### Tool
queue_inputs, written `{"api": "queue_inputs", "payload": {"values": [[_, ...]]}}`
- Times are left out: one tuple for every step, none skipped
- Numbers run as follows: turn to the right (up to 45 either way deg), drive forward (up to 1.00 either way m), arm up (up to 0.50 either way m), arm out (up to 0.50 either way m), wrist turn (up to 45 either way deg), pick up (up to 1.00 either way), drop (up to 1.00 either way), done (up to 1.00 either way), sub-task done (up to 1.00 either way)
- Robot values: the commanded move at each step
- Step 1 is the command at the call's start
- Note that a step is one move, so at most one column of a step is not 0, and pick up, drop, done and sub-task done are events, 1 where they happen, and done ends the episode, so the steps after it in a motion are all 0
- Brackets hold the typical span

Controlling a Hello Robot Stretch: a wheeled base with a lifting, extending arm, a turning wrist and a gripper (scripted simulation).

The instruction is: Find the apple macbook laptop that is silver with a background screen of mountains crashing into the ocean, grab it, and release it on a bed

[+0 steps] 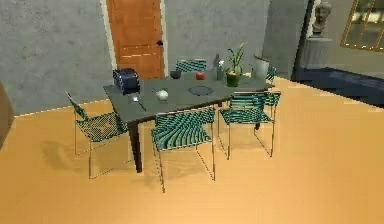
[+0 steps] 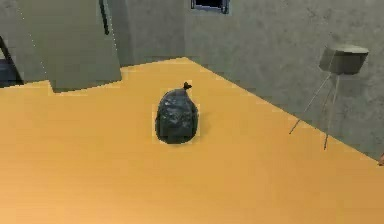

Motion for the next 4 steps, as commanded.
{"api": "queue_inputs", "payload": {"values": [[39.0,0.00,0.00,0.00,0.0,0.00,0.00,0.00,0.00],[0.0,1.00,0.00,0.00,0.0,0.00,0.00,0.00,0.00],[0.0,1.00,0.00,0.00,0.0,0.00,0.00,0.00,0.00],[3.0,0.00,0.00,0.00,0.0,0.00,0.00,0.00,0.00]]}}
